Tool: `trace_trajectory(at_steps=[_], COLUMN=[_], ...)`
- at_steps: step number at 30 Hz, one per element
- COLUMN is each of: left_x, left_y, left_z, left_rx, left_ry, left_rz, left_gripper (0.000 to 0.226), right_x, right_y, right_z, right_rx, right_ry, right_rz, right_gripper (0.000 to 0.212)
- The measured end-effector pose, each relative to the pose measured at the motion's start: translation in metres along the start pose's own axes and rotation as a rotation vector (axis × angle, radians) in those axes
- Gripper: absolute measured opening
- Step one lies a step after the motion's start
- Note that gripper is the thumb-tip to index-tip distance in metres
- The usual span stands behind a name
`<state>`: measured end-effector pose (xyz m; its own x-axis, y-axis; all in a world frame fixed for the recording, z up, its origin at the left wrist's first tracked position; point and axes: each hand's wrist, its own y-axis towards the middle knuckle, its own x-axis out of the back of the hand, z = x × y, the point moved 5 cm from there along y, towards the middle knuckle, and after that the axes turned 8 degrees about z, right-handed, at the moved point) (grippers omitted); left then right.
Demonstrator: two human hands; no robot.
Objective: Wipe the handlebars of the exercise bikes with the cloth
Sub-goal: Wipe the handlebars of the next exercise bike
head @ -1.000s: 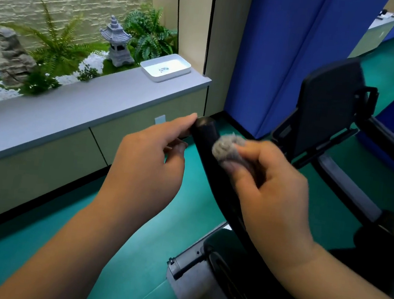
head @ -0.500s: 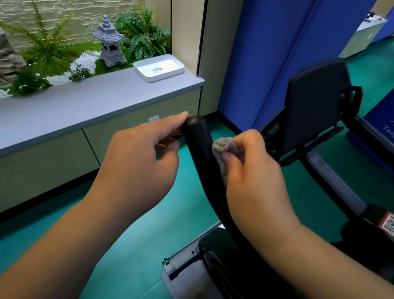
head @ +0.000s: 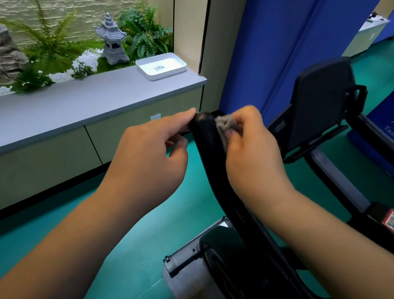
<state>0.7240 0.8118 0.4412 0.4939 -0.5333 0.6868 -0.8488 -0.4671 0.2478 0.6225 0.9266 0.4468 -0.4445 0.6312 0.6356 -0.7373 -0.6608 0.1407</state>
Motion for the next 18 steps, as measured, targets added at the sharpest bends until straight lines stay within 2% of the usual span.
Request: trace_trajectory(at_steps=[3, 5, 7, 9, 11, 14, 18], left_x=[0.0, 0.0, -0.001, -0.001, -0.002, -0.002, 0.0], left_y=[0.0, -0.001, -0.002, -0.003, -0.002, 0.0, -0.002], left_z=[0.0, 0.001, 0.002, 0.002, 0.001, 0.001, 0.007], left_rx=[0.001, 0.005, 0.014, 0.023, 0.019, 0.028, 0.028], left_ry=[-0.002, -0.017, -0.023, -0.025, -0.021, -0.006, -0.051], left_rz=[0.011, 0.017, 0.027, 0.036, 0.052, 0.074, 0.12], left_gripper=[0.05, 0.052, 0.052, 0.053, 0.054, 0.056, 0.058], right_x=[0.0, 0.003, 0.006, 0.01, 0.011, 0.009, -0.001], right_y=[0.002, -0.022, -0.051, -0.066, -0.061, -0.034, -0.038], right_z=[0.005, -0.002, -0.016, -0.022, -0.015, 0.01, 0.008], right_rx=[0.061, 0.085, 0.124, 0.207, 0.314, 0.437, 0.5], right_ry=[0.036, 0.079, 0.009, -0.101, -0.166, -0.194, -0.25], right_rz=[-0.062, -0.046, -0.015, -0.041, -0.1, -0.188, -0.118], right_gripper=[0.006, 0.014, 0.022, 0.016, 0.007, 0.011, 0.009])
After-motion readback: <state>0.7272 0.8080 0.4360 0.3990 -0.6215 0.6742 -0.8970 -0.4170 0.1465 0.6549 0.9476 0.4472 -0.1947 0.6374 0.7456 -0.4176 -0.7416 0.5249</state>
